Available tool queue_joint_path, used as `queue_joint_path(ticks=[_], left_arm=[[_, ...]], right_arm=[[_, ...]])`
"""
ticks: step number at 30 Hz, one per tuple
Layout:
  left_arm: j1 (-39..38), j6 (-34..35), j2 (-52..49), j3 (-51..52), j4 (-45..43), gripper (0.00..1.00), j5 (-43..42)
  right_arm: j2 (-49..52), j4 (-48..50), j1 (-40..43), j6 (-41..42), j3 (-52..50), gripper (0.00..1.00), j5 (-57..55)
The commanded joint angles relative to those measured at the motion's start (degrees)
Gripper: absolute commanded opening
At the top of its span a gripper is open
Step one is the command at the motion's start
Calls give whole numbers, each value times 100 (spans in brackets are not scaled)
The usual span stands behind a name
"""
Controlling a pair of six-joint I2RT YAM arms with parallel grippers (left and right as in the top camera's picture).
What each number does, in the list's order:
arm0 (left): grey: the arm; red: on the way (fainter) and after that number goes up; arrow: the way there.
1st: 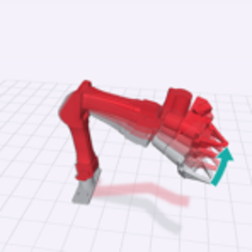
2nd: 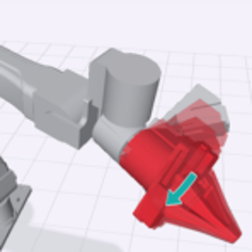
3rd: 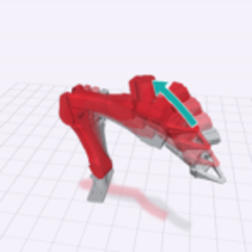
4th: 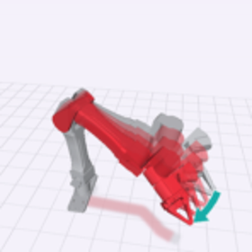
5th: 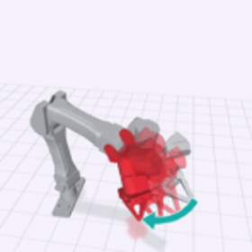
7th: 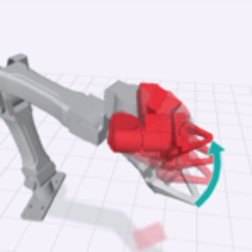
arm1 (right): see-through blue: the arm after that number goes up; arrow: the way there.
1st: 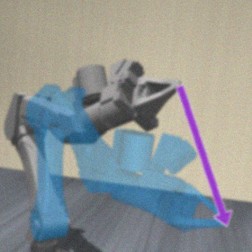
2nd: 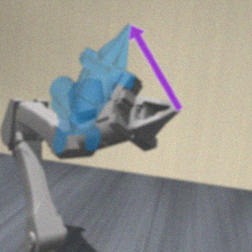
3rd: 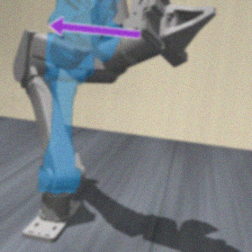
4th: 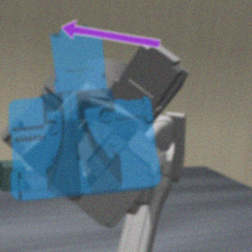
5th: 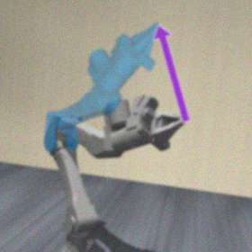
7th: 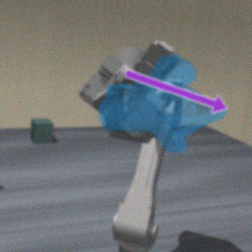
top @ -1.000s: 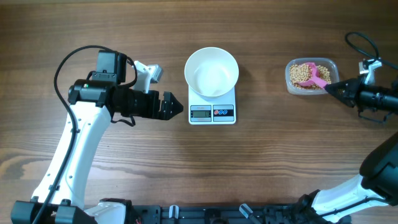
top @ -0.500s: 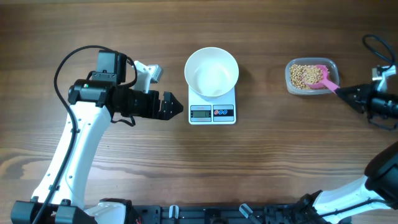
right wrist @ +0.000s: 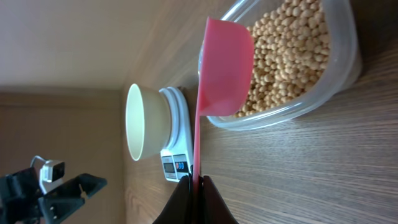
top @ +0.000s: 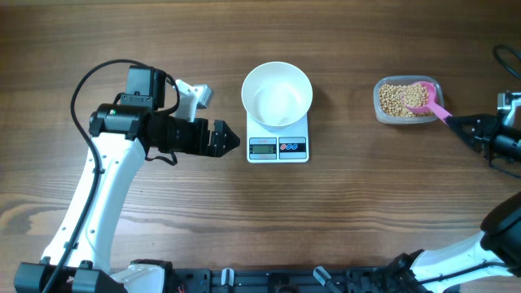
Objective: Scoop item into bowl and weigh 150g on scale
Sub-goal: 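Lift the filled scoop out of the tub with the right gripper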
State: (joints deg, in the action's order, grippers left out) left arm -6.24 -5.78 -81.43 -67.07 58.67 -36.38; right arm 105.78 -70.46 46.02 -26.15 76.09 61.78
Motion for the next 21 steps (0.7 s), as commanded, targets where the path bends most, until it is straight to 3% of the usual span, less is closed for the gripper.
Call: queue_joint_path(ticks=[1, 21], left_arm=[[24, -133, -2, 61, -13, 100, -107], [24, -133, -2, 61, -13, 100, -107]], right_arm=[[96, -85, 13, -376, -66, 4, 404], [96, -494, 13, -706, -66, 4, 929]])
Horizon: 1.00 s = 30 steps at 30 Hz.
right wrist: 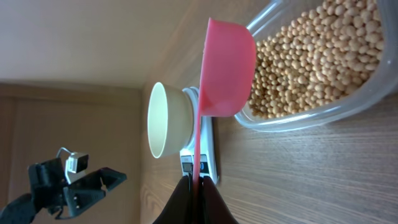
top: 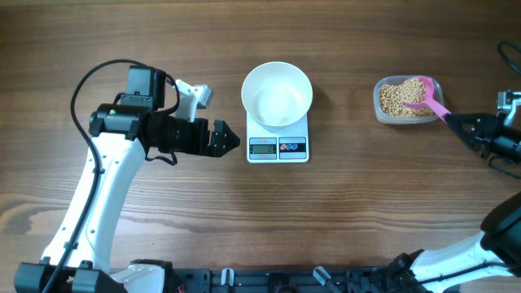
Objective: Scoop item into bowl and weigh 150g on scale
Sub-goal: 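Lift the filled scoop out of the tub with the right gripper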
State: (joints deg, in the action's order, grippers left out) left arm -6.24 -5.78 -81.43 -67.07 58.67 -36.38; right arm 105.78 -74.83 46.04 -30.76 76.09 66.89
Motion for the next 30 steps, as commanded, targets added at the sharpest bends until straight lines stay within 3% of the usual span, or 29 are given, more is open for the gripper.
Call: queue_joint_path(ticks=[1, 11, 18, 30], left_arm=[[24, -133, -2, 61, -13, 100, -107], [24, -133, -2, 61, -13, 100, -105], [24, -133, -2, 61, -13, 100, -107], [24, -133, -2, 61, -13, 100, -107]], right_arm=[[96, -96, 11, -275, -66, 4, 442], [96, -568, 11, -713, -66, 4, 726], [94, -1547, -103, -1484, -66, 4, 929], [94, -1753, -1250, -1547, -66, 4, 1840]])
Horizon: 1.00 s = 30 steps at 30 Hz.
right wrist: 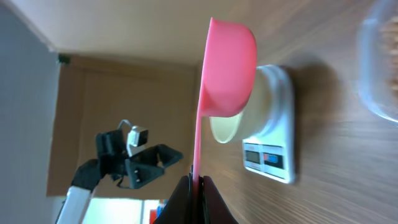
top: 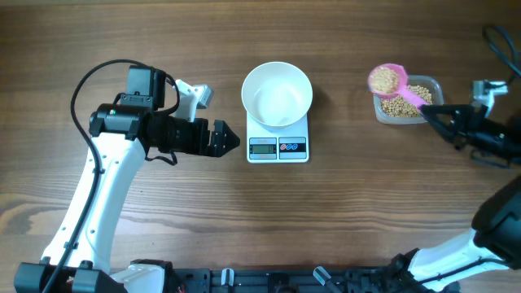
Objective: Scoop item into bowl and weigh 150g on scale
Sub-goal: 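Lift the filled scoop out of the tub with the right gripper, then carry the filled scoop left over the white bowl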
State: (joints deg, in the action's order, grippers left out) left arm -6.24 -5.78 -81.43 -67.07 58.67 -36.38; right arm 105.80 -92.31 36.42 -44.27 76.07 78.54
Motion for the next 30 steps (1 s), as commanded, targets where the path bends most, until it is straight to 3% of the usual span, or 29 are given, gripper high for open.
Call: queue_joint_path(ticks=[1, 10, 20, 27, 30], left_arm=[[24, -133, -2, 61, -13, 100, -105], [24, -133, -2, 61, -13, 100, -107], [24, -133, -2, 61, -13, 100, -107], [24, -133, -2, 61, -13, 100, -107], [24, -133, -2, 61, -13, 100, -107]], right_arm=[[92, 17, -459, -140, -63, 4, 776], [92, 525, -1467, 293, -59, 5, 1434], [92, 2319, -2236, 2363, -55, 5, 1250], [-142, 4096, -2514, 4771, -55, 5, -173], [-382, 4675, -2636, 5399, -55, 5, -638]])
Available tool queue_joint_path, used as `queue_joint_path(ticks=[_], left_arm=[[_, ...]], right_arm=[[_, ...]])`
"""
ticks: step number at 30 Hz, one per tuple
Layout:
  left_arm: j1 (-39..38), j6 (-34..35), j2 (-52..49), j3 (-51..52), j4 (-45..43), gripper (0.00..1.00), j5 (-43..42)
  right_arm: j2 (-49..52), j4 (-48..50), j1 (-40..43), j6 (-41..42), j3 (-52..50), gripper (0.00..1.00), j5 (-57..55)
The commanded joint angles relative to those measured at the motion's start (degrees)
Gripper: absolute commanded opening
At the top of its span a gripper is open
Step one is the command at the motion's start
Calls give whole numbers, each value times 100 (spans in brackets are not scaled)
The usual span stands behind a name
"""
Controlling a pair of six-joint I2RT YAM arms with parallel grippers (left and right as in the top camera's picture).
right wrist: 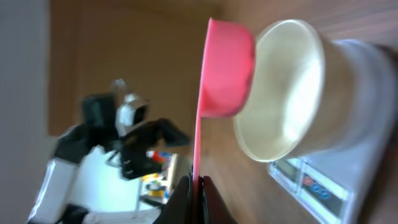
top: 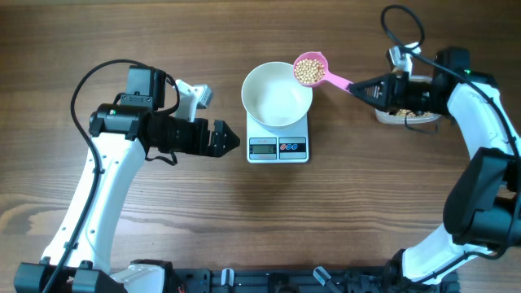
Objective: Scoop item into bowl and weigh 150g on scale
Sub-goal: 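Carry the filled scoop left over the white bowl, then tip the scoop to pour soybeans into the white bowl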
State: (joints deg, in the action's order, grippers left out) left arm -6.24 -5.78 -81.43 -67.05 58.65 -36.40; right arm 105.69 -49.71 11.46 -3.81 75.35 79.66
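A pink scoop filled with beige beans hangs over the right rim of the white bowl, which stands on the white scale. My right gripper is shut on the scoop's handle. In the right wrist view the pink scoop is seen from below beside the bowl, its handle clamped between the gripper fingers. The bean container sits mostly hidden under my right arm. My left gripper stays just left of the scale, holding nothing; whether its jaws are open I cannot tell.
The wooden table stretches around the scale. A black cable loops above the right arm at the back right. The left arm's white link runs down the left side toward the front edge.
My right gripper has carried the loaded scoop left, from above the container's left edge to the bowl's right rim. The left arm has not moved.
The scoop first lay in the beans inside the container with my right gripper shut on its handle. It then rose at the container's top, was held loaded over the container's left edge, and now hangs at the bowl's rim.
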Motion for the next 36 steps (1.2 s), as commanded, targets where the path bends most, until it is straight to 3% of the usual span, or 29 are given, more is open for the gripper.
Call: queue_joint_path(ticks=[1, 7, 25, 36], left_arm=[[26, -133, -2, 59, -11, 100, -103], [24, -133, -2, 59, -11, 100, -105], [24, -133, -2, 59, -11, 100, -105], [24, -133, -2, 59, -11, 100, -105]], right_arm=[[-463, 590, -195, 1519, 17, 5, -855], [-901, 1169, -717, 1703, 17, 5, -1989], [-1394, 1279, -1987, 50, 17, 4, -4011], [-1912, 1071, -2870, -841, 17, 4, -6360]])
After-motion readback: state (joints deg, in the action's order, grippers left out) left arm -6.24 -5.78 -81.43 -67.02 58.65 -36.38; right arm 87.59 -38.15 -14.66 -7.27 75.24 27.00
